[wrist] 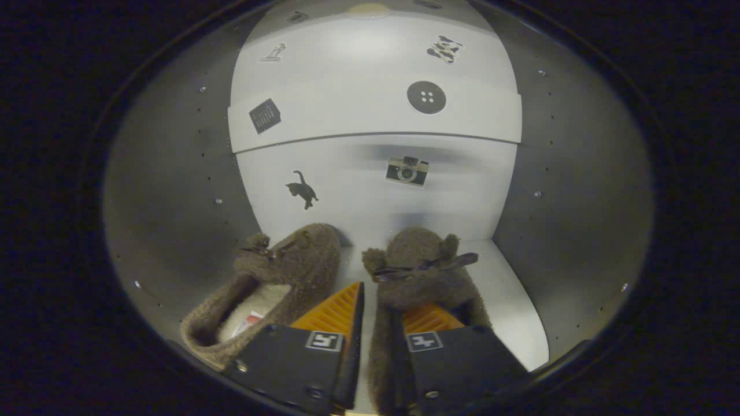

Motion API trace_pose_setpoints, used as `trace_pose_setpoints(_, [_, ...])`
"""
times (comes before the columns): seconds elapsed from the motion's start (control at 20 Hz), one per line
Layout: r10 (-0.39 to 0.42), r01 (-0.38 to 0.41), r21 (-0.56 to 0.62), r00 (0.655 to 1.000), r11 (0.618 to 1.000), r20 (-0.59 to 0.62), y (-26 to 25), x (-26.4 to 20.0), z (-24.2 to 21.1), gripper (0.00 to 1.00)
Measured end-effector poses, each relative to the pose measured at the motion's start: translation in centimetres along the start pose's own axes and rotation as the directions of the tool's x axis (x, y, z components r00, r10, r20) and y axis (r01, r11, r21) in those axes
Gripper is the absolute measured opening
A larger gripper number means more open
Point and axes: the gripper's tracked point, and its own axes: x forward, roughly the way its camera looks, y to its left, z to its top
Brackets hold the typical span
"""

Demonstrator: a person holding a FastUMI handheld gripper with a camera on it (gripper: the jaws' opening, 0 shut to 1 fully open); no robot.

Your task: Open the shoe cabinet door, grab the shoes and put them into the shoe cabinet, then close the shoe cabinet door.

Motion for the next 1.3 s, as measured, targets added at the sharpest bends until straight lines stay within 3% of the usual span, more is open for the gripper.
trace_pose_setpoints(0.55, [-0.037, 0.046, -0.072, 0.992, 0.996, 0.122, 0.1, -6.6, 0.2, 0.81])
trace_pose_setpoints(0.95, [0.038, -0.015, -0.117, 0.979, 0.993, 0.199, 2.8, -16.6, -1.8, 0.82])
trace_pose_setpoints(1.1, [0.093, -0.074, -0.089, 0.967, 0.993, 0.238, 4.2, -22.5, -2.7, 0.85])
trace_pose_setpoints(1.3, [0.112, -0.071, -0.136, 0.941, 0.988, 0.321, 4.6, -30.7, -3.8, 0.94])
